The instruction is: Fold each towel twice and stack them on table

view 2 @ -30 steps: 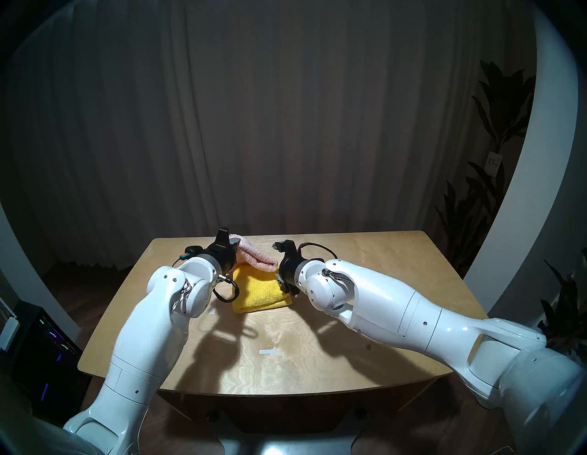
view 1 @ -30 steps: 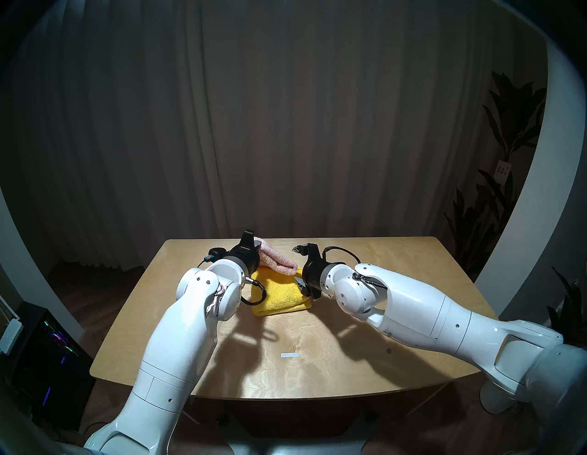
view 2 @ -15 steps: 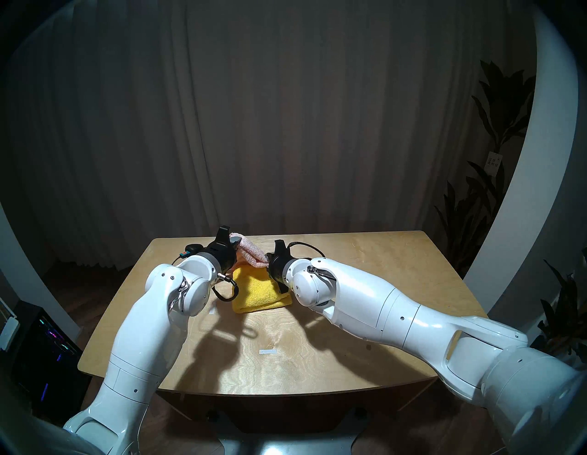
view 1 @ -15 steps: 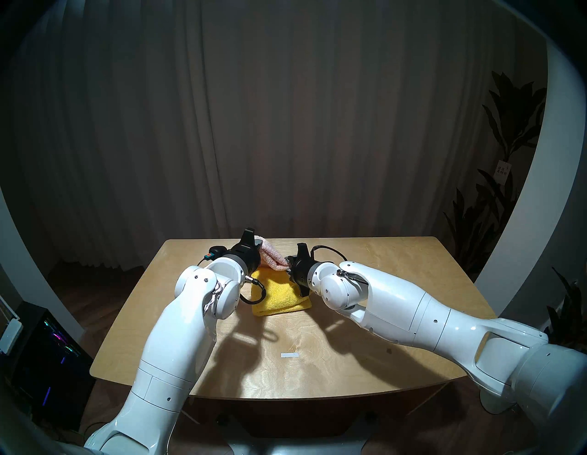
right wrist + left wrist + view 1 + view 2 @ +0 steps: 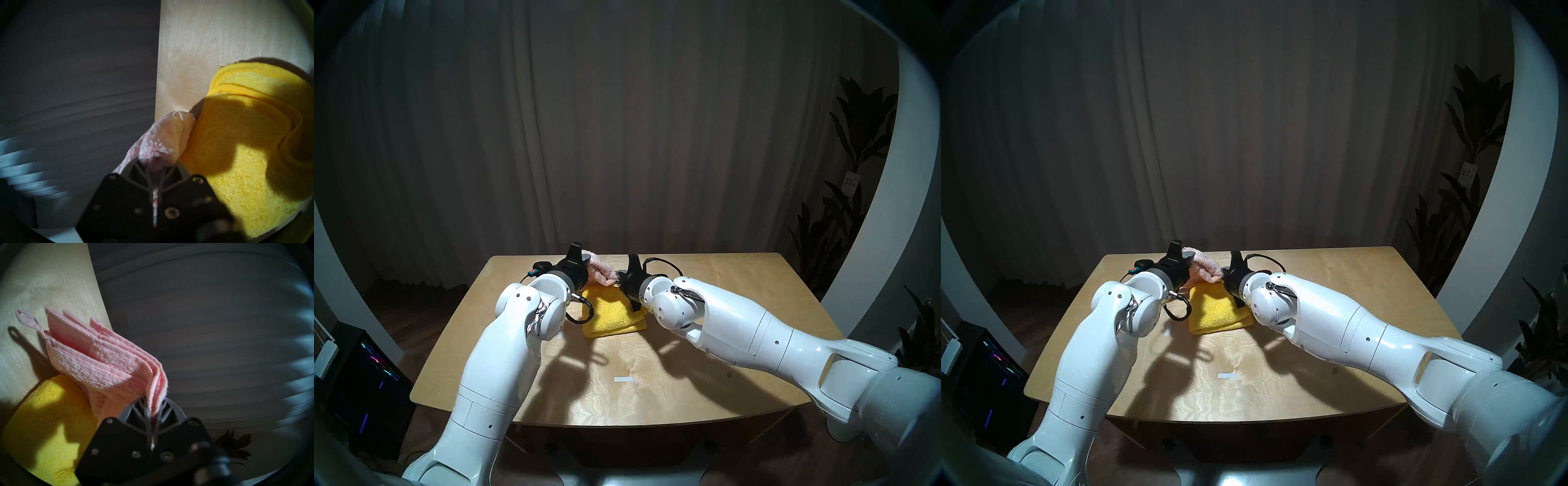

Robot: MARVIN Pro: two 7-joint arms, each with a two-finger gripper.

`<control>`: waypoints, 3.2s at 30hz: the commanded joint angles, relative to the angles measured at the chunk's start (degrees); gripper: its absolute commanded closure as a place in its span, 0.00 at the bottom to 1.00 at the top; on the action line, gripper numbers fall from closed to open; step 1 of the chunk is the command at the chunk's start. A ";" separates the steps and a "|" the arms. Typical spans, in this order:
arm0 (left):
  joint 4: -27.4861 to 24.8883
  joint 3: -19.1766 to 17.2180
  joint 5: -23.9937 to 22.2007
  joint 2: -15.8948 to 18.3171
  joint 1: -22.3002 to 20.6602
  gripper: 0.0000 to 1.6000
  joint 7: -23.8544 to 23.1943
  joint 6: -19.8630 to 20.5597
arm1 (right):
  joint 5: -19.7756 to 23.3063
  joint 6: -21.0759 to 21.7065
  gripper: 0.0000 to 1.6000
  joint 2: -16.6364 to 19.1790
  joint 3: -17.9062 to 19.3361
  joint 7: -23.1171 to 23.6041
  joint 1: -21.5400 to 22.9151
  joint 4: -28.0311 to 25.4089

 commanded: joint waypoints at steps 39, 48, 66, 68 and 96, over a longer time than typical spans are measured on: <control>-7.15 -0.31 0.51 3.38 12.67 1.00 0.16 2.00 | 1.40 -2.62 1.00 20.02 1.89 0.06 -8.30 -21.31; -7.50 0.94 1.77 3.59 14.16 1.00 3.76 1.51 | 0.47 -4.85 1.00 19.81 -0.21 -6.17 -7.30 -20.36; -6.80 2.39 4.09 3.22 12.70 0.62 8.32 0.62 | 0.45 -3.87 0.65 17.92 -0.81 -11.27 -5.98 -19.36; -6.71 2.45 4.24 3.17 12.56 0.59 8.50 0.54 | 0.14 -3.94 0.63 17.85 -0.88 -11.26 -5.89 -19.28; -11.07 0.46 9.92 5.94 12.71 0.00 8.18 -2.80 | 3.01 4.98 0.00 30.40 2.34 -18.03 -8.36 -33.01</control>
